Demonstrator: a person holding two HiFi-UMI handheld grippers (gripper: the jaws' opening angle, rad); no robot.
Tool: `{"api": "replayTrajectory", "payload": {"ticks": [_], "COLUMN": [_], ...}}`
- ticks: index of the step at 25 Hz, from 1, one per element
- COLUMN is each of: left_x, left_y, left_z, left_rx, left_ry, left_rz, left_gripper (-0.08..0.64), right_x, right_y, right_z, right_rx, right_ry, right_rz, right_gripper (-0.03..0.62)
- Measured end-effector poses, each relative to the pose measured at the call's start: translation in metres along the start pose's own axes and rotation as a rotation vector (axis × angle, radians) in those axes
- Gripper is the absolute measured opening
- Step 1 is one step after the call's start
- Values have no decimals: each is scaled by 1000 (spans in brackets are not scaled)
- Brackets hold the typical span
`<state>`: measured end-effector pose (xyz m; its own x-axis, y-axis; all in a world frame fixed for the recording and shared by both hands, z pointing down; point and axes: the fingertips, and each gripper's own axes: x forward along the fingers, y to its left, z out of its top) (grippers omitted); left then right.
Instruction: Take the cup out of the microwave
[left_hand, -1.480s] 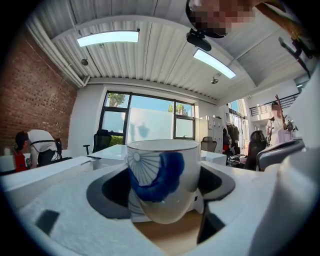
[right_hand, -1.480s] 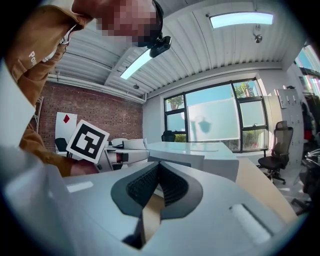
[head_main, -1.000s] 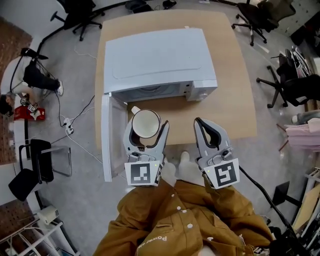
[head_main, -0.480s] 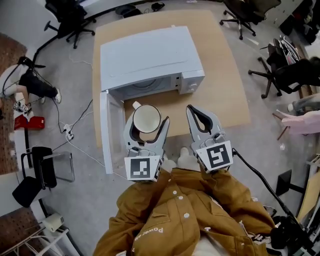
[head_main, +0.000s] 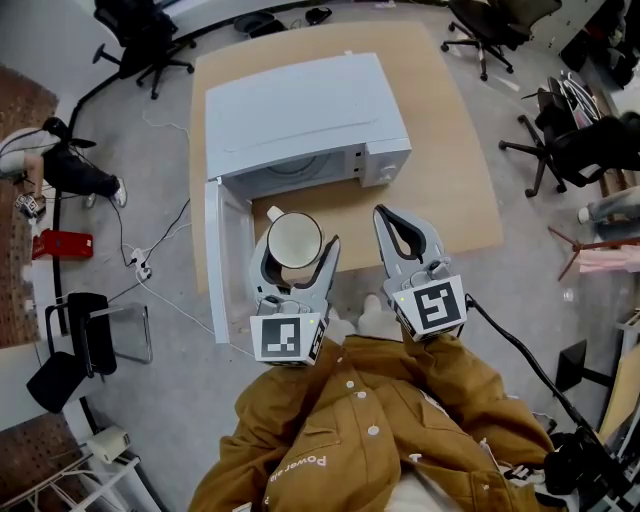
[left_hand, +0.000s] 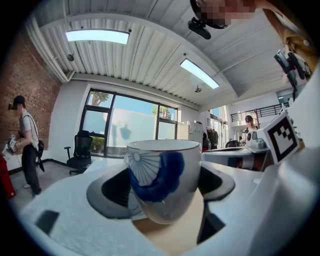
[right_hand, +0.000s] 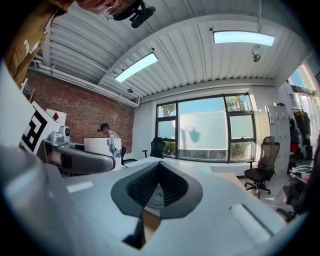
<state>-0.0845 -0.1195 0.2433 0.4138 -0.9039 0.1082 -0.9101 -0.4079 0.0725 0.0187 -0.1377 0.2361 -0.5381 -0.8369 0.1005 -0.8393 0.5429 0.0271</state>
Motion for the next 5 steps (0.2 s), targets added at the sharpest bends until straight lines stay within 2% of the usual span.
{"api": "replayTrajectory", "payload": {"ticks": [5], "left_x": [-19], "left_y": [-5], "left_z": [-8], "left_rx": [1], "left_ry": [-1], "left_rz": [-2], "left_gripper": [383], "right_x": [-13], "right_y": [14], "right_z": [-5], "right_rx": [-2], "right_ry": [-6], "right_rz": [1], "right_gripper": [5]}}
